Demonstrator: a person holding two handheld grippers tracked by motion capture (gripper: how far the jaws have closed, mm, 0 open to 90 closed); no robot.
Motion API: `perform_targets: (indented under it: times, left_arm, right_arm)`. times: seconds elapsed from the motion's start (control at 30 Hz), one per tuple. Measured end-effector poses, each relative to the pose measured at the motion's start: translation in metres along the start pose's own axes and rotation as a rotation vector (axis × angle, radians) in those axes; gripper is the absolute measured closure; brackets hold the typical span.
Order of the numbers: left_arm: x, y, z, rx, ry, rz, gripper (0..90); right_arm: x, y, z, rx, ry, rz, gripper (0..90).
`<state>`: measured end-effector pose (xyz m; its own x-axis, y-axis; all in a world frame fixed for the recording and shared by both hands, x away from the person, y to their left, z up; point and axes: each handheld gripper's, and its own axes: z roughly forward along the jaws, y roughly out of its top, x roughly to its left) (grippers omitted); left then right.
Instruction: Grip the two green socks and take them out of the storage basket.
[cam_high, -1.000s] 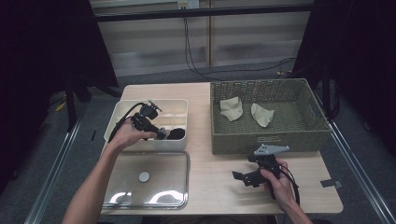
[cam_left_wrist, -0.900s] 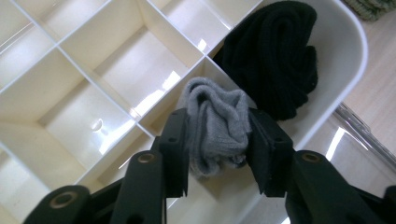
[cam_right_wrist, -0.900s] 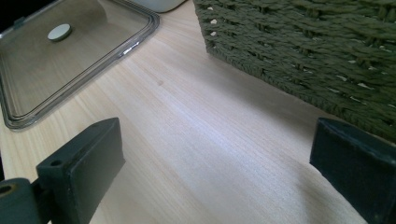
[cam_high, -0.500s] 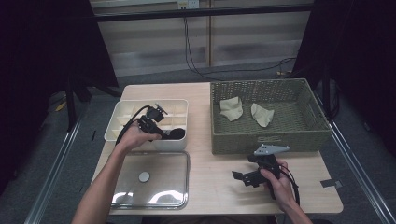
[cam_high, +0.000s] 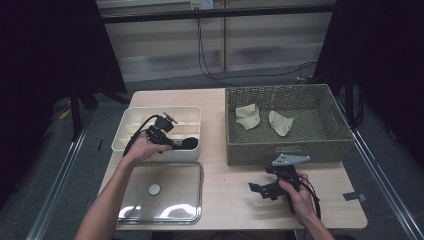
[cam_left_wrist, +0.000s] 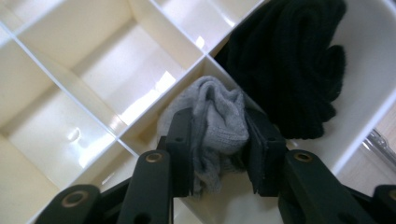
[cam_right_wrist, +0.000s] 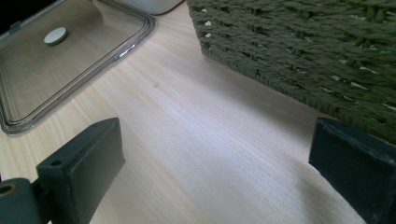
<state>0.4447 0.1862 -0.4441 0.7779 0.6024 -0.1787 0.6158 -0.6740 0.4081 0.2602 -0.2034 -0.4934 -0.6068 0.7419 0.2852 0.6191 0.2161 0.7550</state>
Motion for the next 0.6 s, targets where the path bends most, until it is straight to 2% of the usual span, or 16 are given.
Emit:
perform_targets:
  times: [0.13,0.23,0.33,0.37,0.47,0.5,0.57,0.6]
  left_arm:
    - [0.002,-0.004,-0.005,-0.028,-0.009,-0.016,60.6]
    - [0.003,-0.006,-0.008,-0.057,-0.02,-0.034,53.9]
    - [0.004,-0.013,-0.011,-0.106,-0.017,-0.019,52.5]
    - [0.004,-0.015,-0.011,-0.135,-0.024,-0.041,50.0]
    - [0.004,-0.02,-0.015,-0.188,-0.014,-0.044,43.8]
    - [0.004,-0.021,-0.018,-0.187,-0.02,-0.024,42.6]
    - [0.002,-0.022,-0.021,-0.242,-0.027,-0.073,38.6]
    - [0.001,-0.023,-0.024,-0.258,-0.026,-0.074,35.7]
  right_arm:
    - [-0.001,0.001,0.001,0.002,0.003,0.006,2.8]
    - [-0.001,0.0,0.001,0.006,0.001,0.007,2.8]
    - [-0.001,0.0,-0.001,0.001,0.0,0.009,3.1]
    - [-0.001,0.001,-0.002,-0.002,0.005,0.011,3.0]
    - [-0.002,0.0,-0.003,-0.006,0.007,0.013,2.9]
    - [-0.002,0.0,-0.003,-0.007,0.007,0.012,2.9]
    - [-0.002,0.0,-0.003,-0.009,0.007,0.014,3.0]
    - [-0.002,0.0,-0.003,-0.008,0.007,0.014,3.0]
